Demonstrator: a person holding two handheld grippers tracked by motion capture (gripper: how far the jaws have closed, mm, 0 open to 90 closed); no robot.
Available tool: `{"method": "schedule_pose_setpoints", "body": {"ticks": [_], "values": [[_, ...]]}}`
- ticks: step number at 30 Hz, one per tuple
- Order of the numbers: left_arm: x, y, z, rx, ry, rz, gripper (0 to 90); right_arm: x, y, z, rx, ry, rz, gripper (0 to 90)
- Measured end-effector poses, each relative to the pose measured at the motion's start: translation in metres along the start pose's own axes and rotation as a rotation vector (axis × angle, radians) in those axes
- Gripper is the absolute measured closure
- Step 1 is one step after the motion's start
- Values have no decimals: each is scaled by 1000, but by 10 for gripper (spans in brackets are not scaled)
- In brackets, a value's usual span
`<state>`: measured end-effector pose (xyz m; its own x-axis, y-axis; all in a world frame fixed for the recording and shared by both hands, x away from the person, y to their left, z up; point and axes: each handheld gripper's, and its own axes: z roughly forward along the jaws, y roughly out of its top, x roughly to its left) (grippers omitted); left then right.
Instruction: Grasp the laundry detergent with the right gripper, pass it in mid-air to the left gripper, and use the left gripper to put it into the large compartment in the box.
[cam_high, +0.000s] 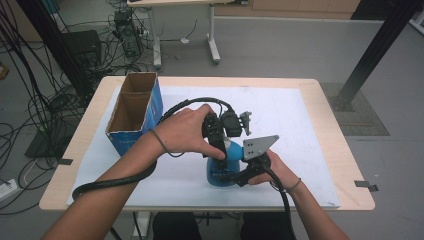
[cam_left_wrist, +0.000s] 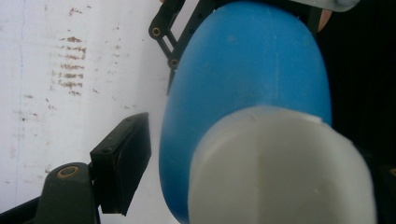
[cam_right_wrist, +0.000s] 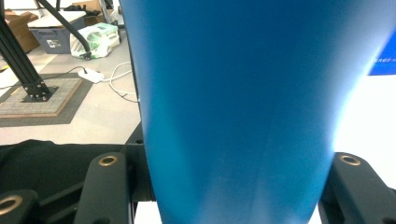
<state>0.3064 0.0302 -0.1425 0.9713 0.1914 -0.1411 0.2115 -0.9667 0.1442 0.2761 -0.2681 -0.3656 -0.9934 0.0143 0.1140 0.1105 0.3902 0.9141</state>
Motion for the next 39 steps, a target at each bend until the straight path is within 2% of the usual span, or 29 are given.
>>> {"method": "schedule_pose_setpoints", "body": {"ticks": [3,11,21,39], "values": [[0,2,-1,5,-4,0,263,0,0,0,-1,0,1,418],[-1,4,-3,11,-14,8,361,-1,0,0,2,0,7,418],[-3,8,-3,29,-6,-2,368,-3,2,0,3,9,3,419],[-8,8,-6,26,8,-17,370,-5,3,-1,-2,19,-5,418]]}}
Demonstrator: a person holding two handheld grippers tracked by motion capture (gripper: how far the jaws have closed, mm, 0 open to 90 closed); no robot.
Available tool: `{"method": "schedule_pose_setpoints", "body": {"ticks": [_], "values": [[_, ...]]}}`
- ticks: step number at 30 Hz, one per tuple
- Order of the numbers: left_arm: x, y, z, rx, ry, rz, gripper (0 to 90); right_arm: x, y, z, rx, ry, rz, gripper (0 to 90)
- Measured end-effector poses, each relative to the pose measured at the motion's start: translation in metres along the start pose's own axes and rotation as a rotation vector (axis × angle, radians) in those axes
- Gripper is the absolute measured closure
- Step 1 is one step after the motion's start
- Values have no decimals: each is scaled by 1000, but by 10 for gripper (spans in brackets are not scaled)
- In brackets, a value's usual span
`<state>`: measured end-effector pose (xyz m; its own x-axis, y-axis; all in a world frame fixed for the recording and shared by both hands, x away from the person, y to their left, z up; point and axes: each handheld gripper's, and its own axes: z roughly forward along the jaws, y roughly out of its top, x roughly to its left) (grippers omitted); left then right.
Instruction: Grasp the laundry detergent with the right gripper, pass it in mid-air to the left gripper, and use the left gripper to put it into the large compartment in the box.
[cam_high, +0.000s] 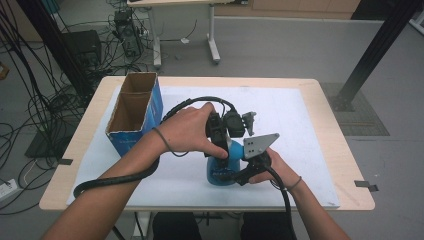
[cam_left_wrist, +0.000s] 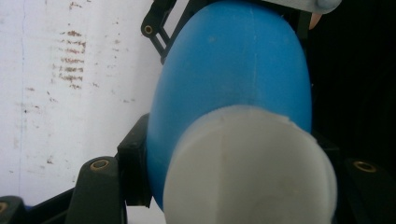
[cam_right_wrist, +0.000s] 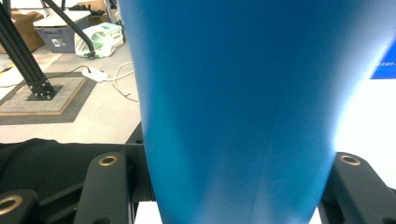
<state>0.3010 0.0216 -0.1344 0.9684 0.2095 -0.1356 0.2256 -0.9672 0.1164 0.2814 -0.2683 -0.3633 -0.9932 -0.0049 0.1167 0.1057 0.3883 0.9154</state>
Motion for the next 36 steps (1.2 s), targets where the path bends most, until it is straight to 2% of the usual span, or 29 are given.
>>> {"method": "schedule_pose_setpoints", "body": {"ticks": [19,36], "values": [[-1,1,0,1,-5,-3,370,2,-1,0,1,2,4,418],[5,-1,0,-5,-6,-10,370,-4,0,0,-1,4,6,417]]}}
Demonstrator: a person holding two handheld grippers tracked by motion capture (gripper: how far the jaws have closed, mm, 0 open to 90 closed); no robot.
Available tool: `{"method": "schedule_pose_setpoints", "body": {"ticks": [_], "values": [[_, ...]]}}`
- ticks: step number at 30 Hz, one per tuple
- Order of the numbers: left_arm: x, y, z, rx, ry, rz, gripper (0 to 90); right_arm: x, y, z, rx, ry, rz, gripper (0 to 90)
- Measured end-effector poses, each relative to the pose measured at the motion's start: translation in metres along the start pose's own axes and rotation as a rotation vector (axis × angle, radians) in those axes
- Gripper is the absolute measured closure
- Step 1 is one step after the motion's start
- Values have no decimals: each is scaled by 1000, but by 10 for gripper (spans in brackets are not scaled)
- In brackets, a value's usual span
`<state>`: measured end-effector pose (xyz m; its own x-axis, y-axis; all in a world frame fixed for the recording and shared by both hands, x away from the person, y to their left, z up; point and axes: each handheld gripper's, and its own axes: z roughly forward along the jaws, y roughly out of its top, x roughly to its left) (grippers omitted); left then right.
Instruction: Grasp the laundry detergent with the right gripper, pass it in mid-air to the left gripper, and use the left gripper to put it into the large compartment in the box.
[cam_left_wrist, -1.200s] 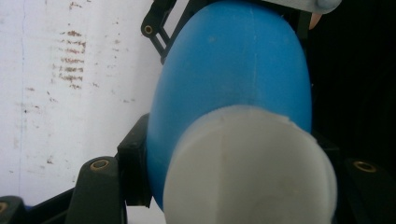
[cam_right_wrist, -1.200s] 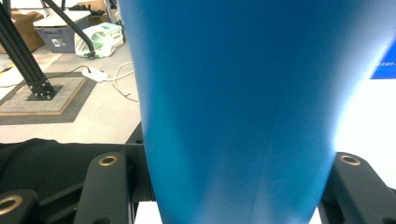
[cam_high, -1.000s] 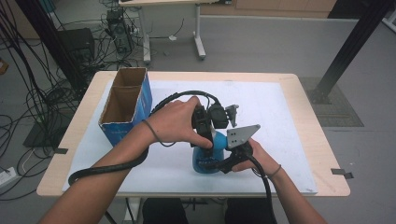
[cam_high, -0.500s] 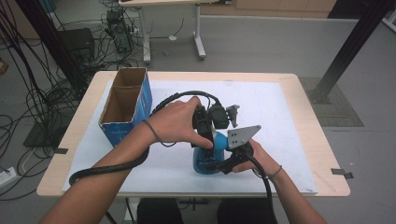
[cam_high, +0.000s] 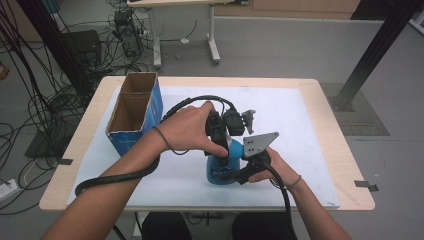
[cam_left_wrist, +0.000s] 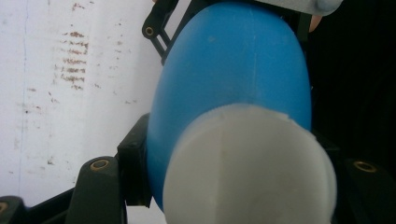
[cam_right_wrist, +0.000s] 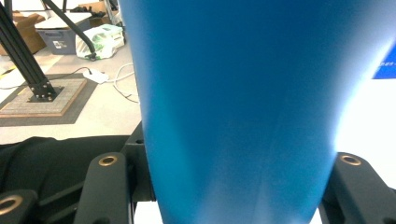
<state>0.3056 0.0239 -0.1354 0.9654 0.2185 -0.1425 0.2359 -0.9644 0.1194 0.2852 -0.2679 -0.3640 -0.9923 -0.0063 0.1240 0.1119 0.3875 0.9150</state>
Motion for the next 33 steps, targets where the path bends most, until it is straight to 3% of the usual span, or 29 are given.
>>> {"method": "schedule_pose_setpoints", "body": {"ticks": [33], "values": [[1,-6,-2,-3,7,-10,370,-4,3,6,-4,8,-3,417]]}}
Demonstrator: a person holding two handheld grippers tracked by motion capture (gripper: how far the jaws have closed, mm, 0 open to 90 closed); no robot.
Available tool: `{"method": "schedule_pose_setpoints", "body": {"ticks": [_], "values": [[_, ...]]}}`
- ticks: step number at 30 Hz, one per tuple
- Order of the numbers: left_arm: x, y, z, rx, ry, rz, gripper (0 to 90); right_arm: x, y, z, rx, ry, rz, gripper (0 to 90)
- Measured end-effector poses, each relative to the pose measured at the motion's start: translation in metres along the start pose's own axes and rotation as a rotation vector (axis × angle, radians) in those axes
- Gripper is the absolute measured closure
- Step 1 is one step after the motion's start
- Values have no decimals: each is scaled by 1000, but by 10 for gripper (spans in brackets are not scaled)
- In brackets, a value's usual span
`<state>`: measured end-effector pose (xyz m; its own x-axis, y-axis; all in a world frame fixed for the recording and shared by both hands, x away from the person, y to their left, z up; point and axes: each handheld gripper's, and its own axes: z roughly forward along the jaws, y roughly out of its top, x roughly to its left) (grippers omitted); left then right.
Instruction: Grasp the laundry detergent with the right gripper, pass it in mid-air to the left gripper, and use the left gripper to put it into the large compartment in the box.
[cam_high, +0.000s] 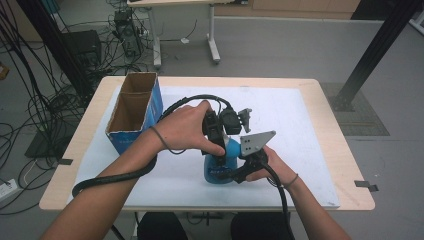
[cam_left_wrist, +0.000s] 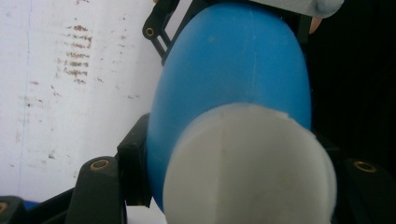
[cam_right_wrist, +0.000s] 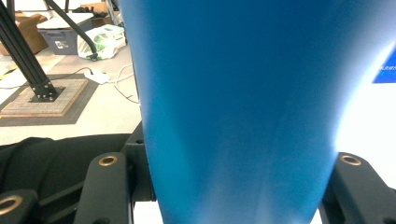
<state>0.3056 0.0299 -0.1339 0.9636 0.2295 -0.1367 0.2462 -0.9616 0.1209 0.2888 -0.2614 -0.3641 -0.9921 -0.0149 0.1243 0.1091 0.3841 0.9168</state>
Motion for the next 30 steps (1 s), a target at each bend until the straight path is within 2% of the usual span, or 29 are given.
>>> {"method": "schedule_pose_setpoints", "body": {"ticks": [30], "values": [[-2,0,-3,0,1,0,370,3,3,-2,4,-7,-6,417]]}}
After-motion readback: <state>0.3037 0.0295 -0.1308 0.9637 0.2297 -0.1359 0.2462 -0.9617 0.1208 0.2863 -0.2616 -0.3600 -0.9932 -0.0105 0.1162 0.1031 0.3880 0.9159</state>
